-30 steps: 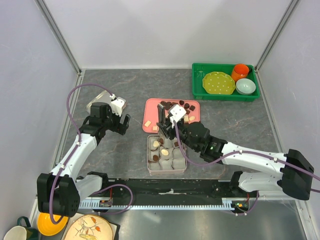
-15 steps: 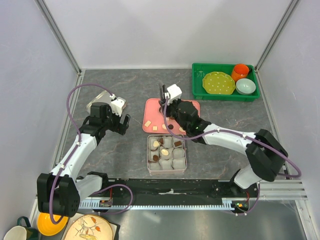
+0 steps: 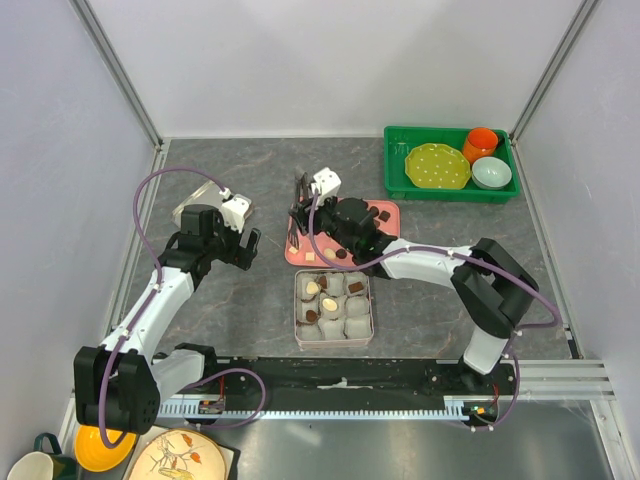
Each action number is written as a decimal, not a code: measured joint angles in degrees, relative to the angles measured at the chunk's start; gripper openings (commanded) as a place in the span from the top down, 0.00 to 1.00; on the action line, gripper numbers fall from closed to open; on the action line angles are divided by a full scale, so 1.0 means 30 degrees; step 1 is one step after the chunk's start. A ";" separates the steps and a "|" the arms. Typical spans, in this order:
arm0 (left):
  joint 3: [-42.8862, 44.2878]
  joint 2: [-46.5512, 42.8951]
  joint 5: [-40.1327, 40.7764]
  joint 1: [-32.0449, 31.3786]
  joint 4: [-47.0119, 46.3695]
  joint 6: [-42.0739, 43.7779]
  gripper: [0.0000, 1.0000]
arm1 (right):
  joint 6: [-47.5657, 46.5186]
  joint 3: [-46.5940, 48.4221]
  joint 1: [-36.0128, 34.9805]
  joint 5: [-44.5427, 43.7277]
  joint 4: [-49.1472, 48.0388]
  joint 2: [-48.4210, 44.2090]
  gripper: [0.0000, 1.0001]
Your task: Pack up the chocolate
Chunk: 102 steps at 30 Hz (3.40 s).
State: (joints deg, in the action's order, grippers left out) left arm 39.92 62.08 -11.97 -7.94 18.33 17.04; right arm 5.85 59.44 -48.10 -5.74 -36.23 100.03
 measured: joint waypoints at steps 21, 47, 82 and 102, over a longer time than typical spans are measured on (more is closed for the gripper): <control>0.0000 0.0000 0.0466 0.0000 -0.0007 0.0168 0.01 | -0.0182 0.0066 -0.0015 0.1530 0.0474 0.1392 0.39; -0.0007 0.0000 0.0648 0.0000 -0.0015 0.0430 0.01 | -0.1122 0.1537 0.0124 0.2637 -0.1355 0.3191 0.39; 0.9821 0.8867 -0.0117 -0.1858 -0.0131 -0.3351 0.01 | -0.3526 -0.0066 0.0109 0.3439 -0.1384 0.1851 0.38; 0.9668 0.7970 -0.0991 -0.4233 0.0801 -0.2849 0.01 | -0.4656 0.0503 0.0211 0.3701 0.0568 0.1413 0.40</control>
State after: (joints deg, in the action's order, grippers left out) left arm 68.93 86.00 -14.94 -20.64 20.73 8.49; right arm -8.12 60.95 -47.46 5.37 -34.52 104.27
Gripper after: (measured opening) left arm 0.991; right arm 0.620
